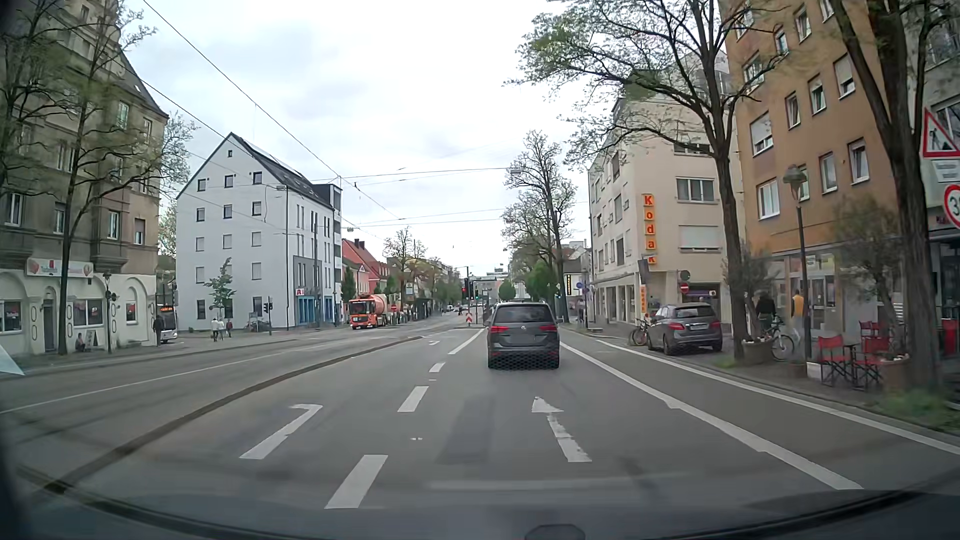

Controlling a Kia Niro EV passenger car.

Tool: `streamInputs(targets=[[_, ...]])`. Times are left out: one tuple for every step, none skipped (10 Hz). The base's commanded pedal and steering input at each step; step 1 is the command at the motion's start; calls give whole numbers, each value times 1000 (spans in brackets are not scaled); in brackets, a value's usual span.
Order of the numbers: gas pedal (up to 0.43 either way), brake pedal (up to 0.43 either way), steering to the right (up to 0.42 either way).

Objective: Follow the waypoints while adhering to traffic rules and regulations

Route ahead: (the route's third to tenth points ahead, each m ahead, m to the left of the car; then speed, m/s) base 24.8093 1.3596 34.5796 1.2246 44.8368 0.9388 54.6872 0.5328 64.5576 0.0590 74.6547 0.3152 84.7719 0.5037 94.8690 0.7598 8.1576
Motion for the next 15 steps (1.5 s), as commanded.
streamInputs(targets=[[220,0,-9],[209,0,-8],[197,0,-8],[197,0,-6],[197,0,-5],[197,0,-4],[197,0,-4],[197,0,-4],[197,0,-4],[189,0,-3],[189,0,-3],[189,0,-3],[189,0,-2],[189,0,-2],[189,0,-1]])
